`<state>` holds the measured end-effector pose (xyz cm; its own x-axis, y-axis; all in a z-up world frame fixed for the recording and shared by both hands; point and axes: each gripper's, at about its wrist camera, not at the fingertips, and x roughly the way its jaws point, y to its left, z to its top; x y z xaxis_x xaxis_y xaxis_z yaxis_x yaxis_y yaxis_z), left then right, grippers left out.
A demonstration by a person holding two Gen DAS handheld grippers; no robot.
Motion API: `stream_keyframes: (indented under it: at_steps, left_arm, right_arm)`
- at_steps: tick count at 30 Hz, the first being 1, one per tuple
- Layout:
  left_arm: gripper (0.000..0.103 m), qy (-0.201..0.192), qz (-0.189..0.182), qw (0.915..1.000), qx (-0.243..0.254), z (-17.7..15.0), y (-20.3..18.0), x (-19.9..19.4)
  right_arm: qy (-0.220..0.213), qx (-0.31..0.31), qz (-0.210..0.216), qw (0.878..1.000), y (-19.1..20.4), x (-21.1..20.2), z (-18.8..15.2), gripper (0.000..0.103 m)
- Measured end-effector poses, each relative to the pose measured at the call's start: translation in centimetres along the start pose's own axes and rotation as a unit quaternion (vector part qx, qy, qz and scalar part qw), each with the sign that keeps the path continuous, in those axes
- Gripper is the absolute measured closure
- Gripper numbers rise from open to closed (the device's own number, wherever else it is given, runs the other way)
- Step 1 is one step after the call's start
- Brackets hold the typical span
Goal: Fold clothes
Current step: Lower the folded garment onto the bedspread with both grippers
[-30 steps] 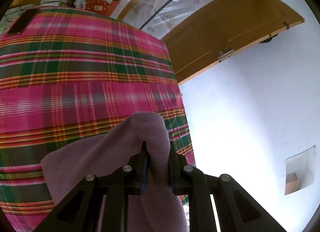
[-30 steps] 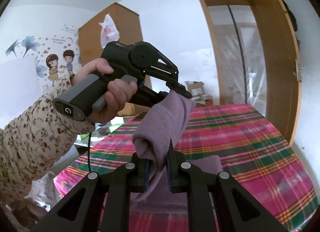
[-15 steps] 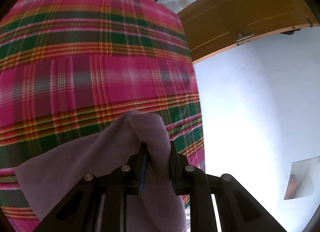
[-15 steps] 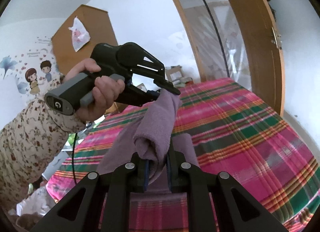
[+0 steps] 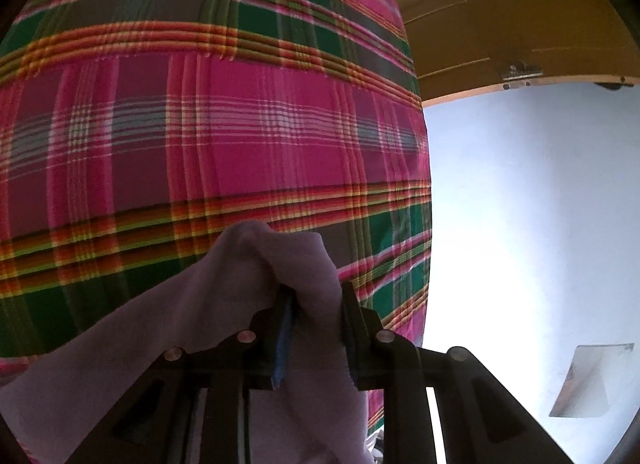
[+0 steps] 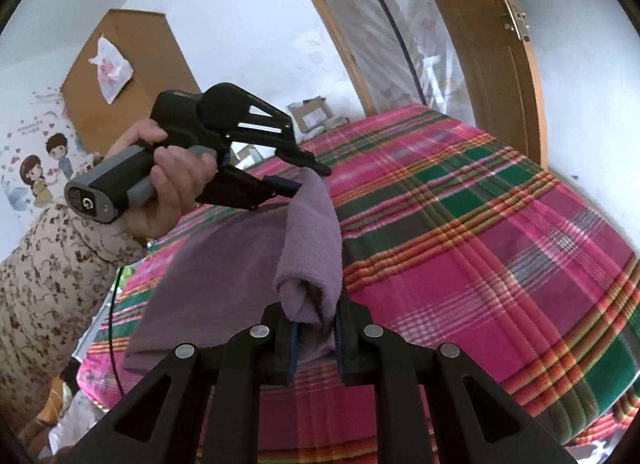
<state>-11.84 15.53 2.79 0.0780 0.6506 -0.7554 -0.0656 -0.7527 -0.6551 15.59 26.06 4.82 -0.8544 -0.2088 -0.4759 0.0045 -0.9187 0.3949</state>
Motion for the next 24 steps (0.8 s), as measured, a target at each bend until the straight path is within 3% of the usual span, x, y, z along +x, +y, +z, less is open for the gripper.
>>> stream_keyframes:
  at_steps: [10, 18, 24]
  left_arm:
    - [0.075, 0.008, -0.044, 0.9990, -0.009, 0.3, 1.0, -0.7]
    - [0.074, -0.042, -0.072, 0.9964, 0.013, -1.5, 2.4, -6.0]
    - [0.073, -0.077, -0.065, 0.9949, 0.007, -3.5, 5.6, -9.1]
  right_arm:
    - [0.021, 0.030, -0.004, 0.999, -1.4, 0.9, -0.5, 0.080]
    - [0.018, 0.044, -0.024, 0.999, -2.0, 0.9, -0.8, 0.075]
    - [0.019, 0.043, -0.035, 0.998, -2.5, 1.1, -1.0, 0.074]
